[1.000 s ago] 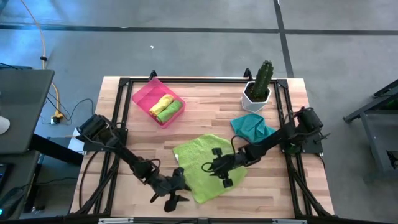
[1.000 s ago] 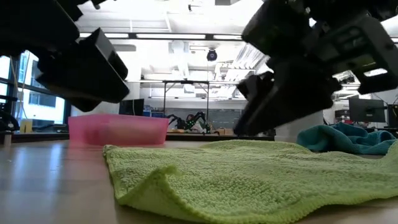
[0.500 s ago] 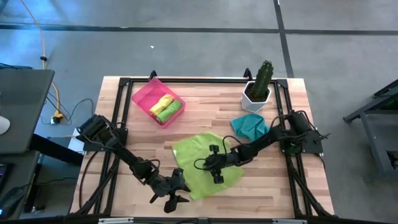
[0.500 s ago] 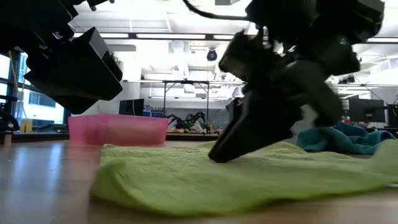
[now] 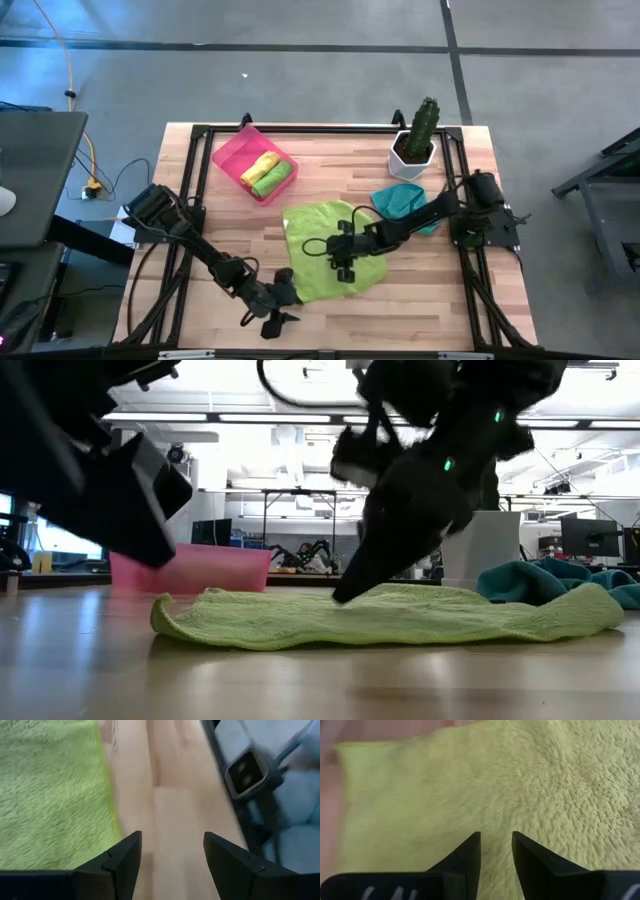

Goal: Roll microfiber towels into tight, uniform cylinder then place into a basket
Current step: Roll the light green microfiber cloth

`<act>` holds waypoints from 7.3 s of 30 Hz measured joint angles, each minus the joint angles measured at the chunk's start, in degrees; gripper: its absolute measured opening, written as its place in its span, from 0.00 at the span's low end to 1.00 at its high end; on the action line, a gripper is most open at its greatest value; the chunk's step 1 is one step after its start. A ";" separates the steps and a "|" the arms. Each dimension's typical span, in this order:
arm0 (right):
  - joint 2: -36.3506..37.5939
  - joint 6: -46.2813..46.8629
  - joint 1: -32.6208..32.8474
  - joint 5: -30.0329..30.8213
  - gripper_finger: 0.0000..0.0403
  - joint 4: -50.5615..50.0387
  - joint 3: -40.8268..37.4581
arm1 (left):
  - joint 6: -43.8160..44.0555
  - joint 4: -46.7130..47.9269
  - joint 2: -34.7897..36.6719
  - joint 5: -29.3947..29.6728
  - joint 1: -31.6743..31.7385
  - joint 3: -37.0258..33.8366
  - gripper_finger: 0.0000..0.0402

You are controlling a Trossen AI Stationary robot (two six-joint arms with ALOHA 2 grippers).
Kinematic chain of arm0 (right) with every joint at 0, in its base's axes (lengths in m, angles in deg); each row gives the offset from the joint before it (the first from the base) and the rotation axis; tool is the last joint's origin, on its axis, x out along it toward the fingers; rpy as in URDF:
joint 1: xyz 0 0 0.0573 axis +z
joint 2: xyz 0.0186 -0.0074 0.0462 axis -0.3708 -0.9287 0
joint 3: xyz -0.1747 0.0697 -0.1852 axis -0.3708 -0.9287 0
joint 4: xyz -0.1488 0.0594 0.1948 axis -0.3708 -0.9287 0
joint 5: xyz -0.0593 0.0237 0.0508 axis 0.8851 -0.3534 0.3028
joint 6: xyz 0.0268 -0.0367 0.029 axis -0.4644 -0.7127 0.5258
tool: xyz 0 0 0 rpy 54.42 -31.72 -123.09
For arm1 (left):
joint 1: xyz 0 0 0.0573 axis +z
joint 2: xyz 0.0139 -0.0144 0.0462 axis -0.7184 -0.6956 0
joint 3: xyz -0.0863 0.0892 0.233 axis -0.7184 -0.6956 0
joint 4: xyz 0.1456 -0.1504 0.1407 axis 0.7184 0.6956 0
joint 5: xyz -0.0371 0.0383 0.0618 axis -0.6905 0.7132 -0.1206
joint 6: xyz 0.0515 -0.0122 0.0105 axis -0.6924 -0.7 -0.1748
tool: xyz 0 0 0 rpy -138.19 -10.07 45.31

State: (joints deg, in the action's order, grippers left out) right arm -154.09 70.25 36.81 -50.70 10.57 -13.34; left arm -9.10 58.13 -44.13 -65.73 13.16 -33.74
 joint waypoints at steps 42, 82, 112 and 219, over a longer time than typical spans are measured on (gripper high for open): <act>9.70 10.37 9.80 0.18 0.26 -20.29 0.65 | -18.48 3.81 -4.54 10.69 1.36 0.06 0.37; 13.29 20.51 23.13 14.02 0.26 -32.47 -0.82 | 6.41 27.44 6.19 25.40 6.50 4.06 0.00; 8.25 17.20 22.32 14.12 0.51 -23.26 -2.85 | 18.80 35.58 6.43 23.73 8.32 4.01 0.00; 23.07 12.24 14.76 41.87 0.00 -65.00 17.59 | -0.21 70.14 6.80 50.01 1.28 34.68 0.00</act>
State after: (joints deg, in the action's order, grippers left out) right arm -131.02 82.49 51.57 -8.82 -54.43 4.25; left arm -9.31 128.27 -37.33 -15.72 14.45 0.94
